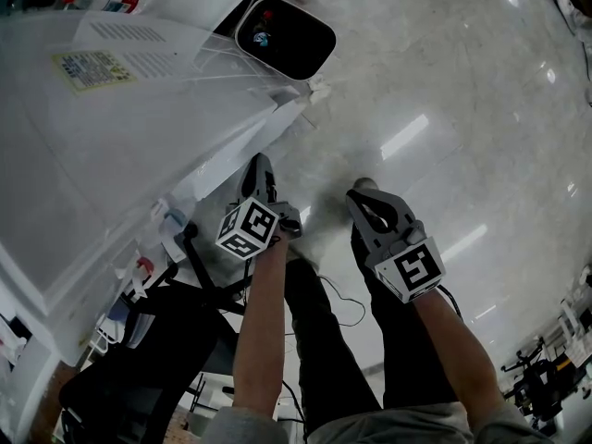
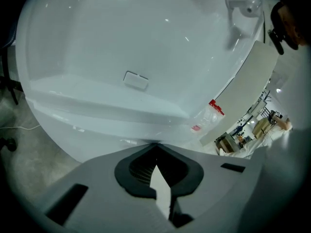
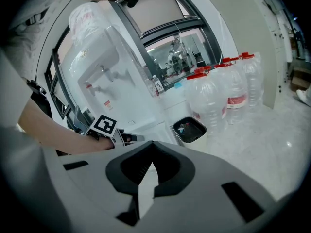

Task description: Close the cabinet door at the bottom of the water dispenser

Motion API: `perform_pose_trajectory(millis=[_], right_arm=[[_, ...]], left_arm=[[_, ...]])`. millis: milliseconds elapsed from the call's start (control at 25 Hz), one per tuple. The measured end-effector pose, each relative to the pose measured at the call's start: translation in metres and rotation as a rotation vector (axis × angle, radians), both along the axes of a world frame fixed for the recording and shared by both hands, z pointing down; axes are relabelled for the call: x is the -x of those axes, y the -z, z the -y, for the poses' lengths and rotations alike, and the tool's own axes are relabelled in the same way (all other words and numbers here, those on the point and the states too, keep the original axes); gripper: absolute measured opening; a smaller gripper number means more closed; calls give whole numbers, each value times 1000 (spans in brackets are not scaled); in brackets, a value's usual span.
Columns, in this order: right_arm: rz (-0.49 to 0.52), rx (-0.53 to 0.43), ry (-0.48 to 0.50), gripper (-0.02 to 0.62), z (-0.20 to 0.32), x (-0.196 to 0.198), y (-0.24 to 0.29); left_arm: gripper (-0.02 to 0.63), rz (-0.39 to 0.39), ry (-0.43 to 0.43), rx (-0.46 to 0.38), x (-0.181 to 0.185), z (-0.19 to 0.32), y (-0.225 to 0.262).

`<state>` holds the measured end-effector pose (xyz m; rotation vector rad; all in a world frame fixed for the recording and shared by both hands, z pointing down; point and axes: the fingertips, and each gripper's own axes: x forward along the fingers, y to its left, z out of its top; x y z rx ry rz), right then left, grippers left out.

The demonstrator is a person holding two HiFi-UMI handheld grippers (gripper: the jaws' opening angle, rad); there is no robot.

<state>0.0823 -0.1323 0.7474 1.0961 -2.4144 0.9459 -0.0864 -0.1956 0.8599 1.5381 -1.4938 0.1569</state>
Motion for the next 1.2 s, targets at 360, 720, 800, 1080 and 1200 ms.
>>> perform_pose_trajectory(millis=[360,720,800,1080,1200], right_arm=[[-10,13,-2,9,-13,-6,1],[-17,13,-13,8,-21,-14,2],[-19,10,-12,8,-21,-15,2],[-11,-4,-13,8,-25,-5,9],[0,-15,-28,8,-30,3,13]], left_arm=[[8,-9,12,-3,2,9,0],[8,-22,62,-22,11,23,2],[8,-23,64,-25,10,24,2],[8,-31,44,-42,7,6,19],[8,-31,16,-53,4,-12,30]])
